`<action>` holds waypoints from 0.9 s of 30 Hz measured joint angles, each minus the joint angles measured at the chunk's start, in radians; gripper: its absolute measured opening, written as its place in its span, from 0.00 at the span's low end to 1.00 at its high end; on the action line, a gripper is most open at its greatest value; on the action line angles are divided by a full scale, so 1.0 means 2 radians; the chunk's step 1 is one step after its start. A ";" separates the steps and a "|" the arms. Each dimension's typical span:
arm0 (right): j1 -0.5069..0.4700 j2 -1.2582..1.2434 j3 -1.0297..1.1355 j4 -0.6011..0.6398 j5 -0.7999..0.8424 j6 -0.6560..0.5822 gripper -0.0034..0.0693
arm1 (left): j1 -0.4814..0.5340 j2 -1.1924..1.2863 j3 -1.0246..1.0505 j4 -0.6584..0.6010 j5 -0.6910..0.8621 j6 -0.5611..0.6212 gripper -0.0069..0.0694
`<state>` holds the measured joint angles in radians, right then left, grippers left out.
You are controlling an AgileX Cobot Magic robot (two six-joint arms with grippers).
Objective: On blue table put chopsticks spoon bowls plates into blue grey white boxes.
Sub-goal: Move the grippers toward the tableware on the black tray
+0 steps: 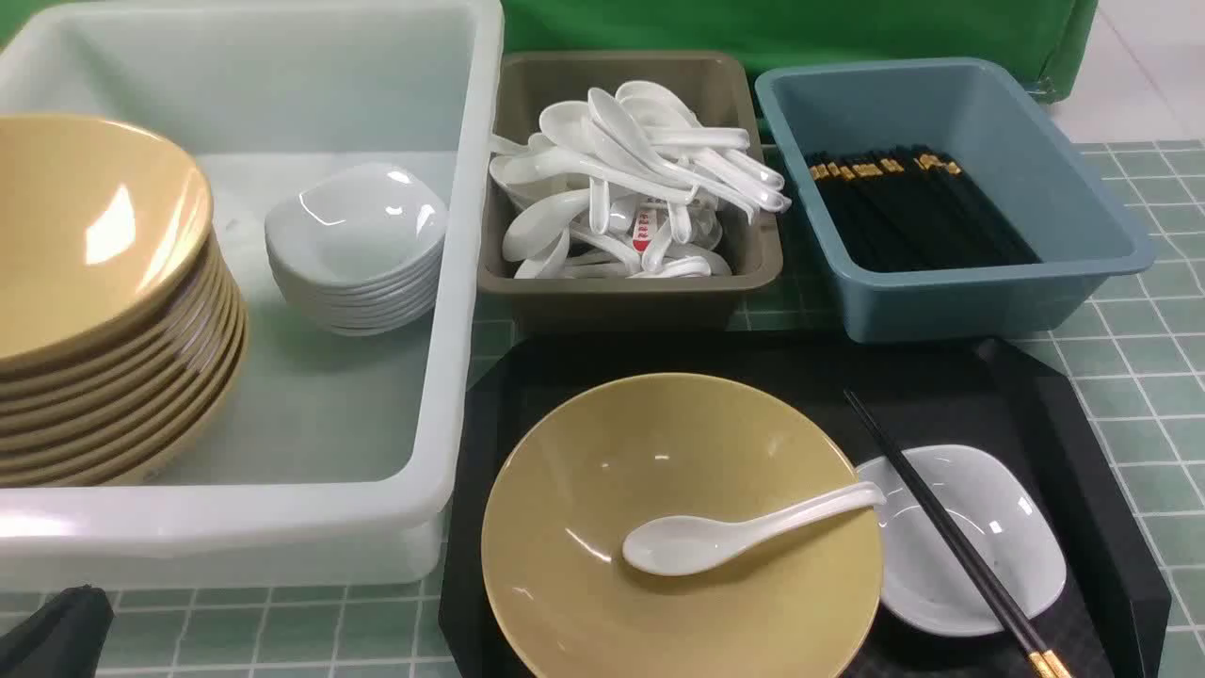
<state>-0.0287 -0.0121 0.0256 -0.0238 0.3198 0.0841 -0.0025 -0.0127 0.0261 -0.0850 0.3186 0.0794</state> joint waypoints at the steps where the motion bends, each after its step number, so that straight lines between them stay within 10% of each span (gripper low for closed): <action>1: 0.000 0.000 0.000 0.000 0.000 0.000 0.37 | 0.000 0.000 0.000 0.000 0.000 0.000 0.08; 27: 0.000 0.000 0.000 0.000 0.000 0.000 0.37 | 0.000 0.000 0.000 0.022 0.000 0.000 0.08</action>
<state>-0.0287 -0.0121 0.0256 -0.0238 0.3198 0.0841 -0.0025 -0.0127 0.0261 -0.0403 0.3179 0.0794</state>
